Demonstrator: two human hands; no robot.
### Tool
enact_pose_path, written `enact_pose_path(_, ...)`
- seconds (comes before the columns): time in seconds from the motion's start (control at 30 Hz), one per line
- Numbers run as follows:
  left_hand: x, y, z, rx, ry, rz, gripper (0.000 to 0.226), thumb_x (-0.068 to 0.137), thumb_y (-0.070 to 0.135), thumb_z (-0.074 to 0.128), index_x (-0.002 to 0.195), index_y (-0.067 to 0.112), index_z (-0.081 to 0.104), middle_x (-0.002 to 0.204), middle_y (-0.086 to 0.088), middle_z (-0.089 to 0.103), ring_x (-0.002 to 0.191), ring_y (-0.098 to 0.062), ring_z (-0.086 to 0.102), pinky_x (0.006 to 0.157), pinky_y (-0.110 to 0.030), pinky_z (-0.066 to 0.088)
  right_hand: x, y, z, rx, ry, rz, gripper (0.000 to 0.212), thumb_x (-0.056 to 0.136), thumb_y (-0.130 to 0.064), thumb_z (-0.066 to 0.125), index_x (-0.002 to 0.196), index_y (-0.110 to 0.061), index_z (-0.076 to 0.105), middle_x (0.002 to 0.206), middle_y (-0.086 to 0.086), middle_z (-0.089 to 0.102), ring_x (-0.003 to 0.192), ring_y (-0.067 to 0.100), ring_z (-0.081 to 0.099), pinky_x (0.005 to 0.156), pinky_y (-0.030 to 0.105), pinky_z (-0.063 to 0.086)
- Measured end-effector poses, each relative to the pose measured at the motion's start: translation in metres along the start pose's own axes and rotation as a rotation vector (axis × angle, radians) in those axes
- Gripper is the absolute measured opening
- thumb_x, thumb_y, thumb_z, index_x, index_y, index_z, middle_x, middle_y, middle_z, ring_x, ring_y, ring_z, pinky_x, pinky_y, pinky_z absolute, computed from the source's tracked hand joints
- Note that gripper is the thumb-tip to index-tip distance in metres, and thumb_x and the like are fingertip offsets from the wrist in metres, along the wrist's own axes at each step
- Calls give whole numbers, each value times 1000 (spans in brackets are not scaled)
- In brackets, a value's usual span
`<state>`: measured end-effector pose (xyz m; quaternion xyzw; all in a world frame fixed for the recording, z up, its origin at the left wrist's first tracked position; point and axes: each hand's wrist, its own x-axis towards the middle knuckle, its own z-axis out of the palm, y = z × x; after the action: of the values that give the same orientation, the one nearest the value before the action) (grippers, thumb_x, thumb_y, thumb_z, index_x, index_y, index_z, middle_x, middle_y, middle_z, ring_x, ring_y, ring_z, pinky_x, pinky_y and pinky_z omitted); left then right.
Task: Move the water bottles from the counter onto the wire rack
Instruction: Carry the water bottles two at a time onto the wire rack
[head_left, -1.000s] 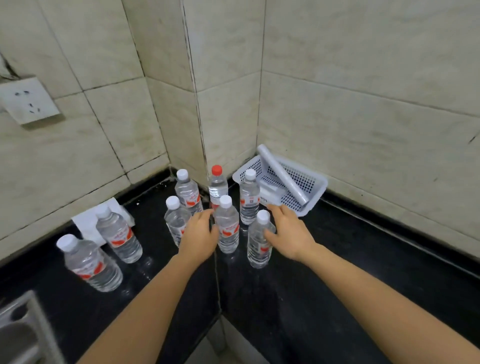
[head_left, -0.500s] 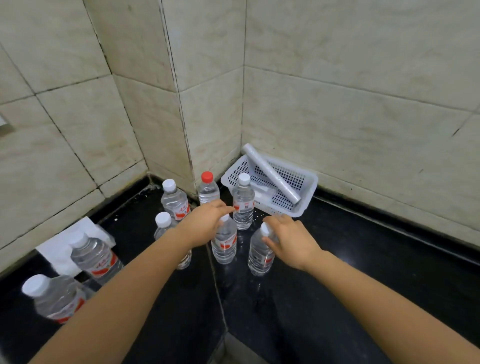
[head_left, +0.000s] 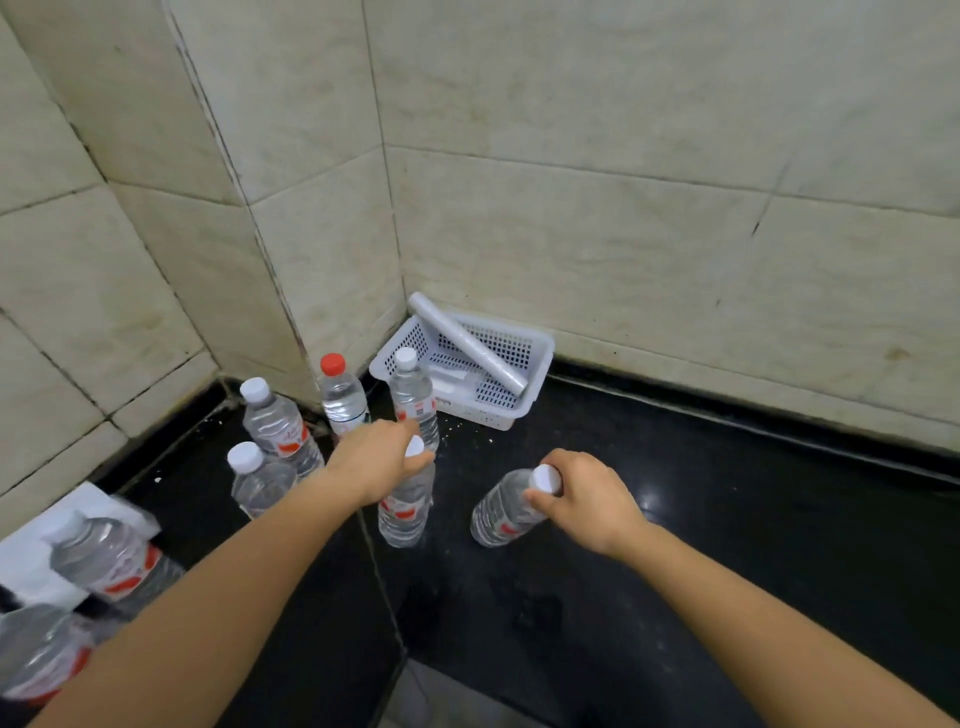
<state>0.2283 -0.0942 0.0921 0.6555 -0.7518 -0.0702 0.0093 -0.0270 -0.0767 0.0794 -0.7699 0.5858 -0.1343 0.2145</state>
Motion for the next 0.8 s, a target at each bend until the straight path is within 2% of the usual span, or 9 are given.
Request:
enact_pose_path(0.13, -2, 65, -10, -55, 50, 9, 33, 83, 55, 54, 87, 22, 55, 95, -2, 65, 85, -22, 58, 66, -32, 41, -35, 35, -43, 69, 60, 91, 28, 80, -40, 66, 92, -15, 63, 88, 1, 66, 81, 21, 62, 67, 39, 51)
enact_pose_path(0.27, -9, 159, -19, -227, 74, 52, 27, 77, 54, 63, 72, 29, 55, 79, 5, 61, 77, -17, 56, 60, -30, 39, -93, 95, -93, 75, 116, 180, 25, 77, -40, 69, 86, -18, 65, 81, -1, 65, 76, 19, 61, 63, 37, 49)
enact_pose_path(0.47, -32, 329, -7, -444, 30, 195, 20, 70, 50, 69, 75, 31, 65, 80, 10, 67, 79, -13, 63, 70, -32, 53, -213, 197, -159, 167, 257, 271, 15, 72, -32, 73, 78, -20, 68, 73, -4, 67, 69, 13, 60, 62, 34, 50)
enact_pose_path(0.63, -62, 499, 1, -499, 33, 436, 21, 73, 46, 63, 81, 28, 66, 85, 9, 69, 82, -14, 63, 72, -36, 54, -323, 281, -221, 185, 413, 336, 11, 72, -29, 73, 78, -22, 67, 71, -4, 66, 62, 6, 54, 59, 27, 46)
enact_pose_path(0.8, -94, 649, -8, -532, 48, 684, 19, 78, 43, 58, 82, 25, 62, 82, 7, 66, 79, -15, 60, 69, -36, 51, -431, 343, -292, 68, 545, 421, 19, 77, -36, 69, 80, -18, 65, 78, -2, 64, 71, 12, 57, 67, 34, 48)
